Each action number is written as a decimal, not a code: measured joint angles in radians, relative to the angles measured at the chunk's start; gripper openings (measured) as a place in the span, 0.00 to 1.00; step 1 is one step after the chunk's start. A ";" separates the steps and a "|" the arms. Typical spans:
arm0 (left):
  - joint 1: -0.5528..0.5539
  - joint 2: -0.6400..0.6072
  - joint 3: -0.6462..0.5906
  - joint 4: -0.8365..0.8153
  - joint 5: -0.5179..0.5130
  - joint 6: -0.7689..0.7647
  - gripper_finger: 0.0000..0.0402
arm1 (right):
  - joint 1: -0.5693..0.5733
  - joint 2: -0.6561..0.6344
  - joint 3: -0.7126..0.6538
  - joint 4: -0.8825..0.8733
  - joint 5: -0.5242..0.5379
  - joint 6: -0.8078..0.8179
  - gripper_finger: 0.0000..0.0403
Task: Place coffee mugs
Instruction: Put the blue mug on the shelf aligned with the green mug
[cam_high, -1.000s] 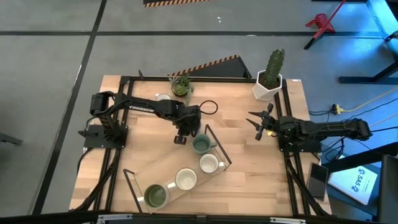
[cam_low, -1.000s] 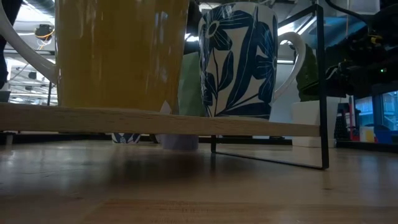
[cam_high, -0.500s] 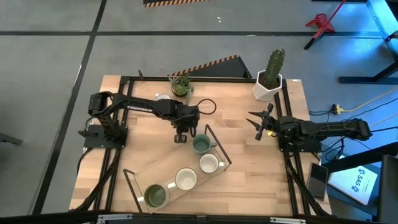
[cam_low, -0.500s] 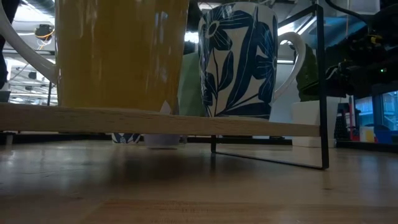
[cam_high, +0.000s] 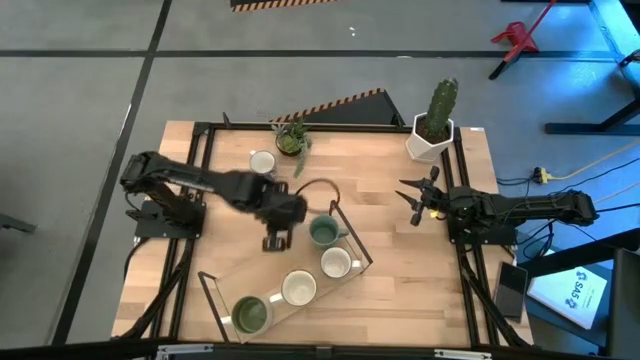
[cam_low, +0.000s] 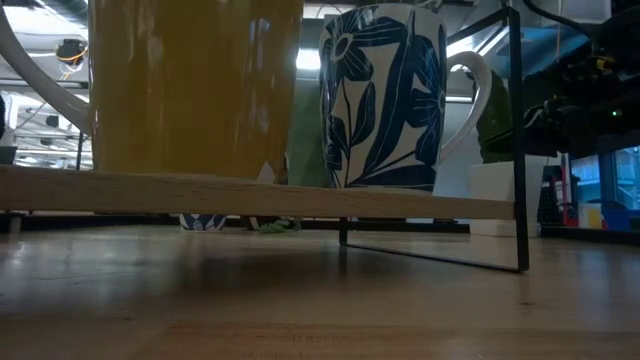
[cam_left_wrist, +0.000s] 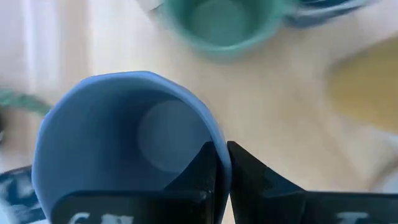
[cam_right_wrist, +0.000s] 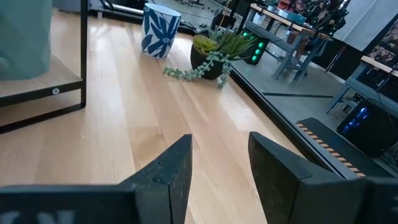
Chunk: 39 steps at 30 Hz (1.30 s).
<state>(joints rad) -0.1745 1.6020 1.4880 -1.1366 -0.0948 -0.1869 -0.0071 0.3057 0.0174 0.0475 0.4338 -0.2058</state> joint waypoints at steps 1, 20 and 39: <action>-0.031 -0.004 0.002 0.010 0.000 -0.032 0.04 | 0.000 -0.001 0.000 0.000 -0.001 0.000 0.35; -0.244 0.086 0.001 0.159 -0.051 -0.066 0.04 | 0.000 0.000 0.000 0.001 0.000 0.000 0.35; -0.251 0.127 0.000 0.131 0.004 -0.119 0.04 | 0.000 0.000 0.000 0.001 0.000 0.000 0.35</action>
<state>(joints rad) -0.4252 1.7290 1.4876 -1.0059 -0.0904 -0.3058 -0.0071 0.3055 0.0174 0.0483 0.4343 -0.2060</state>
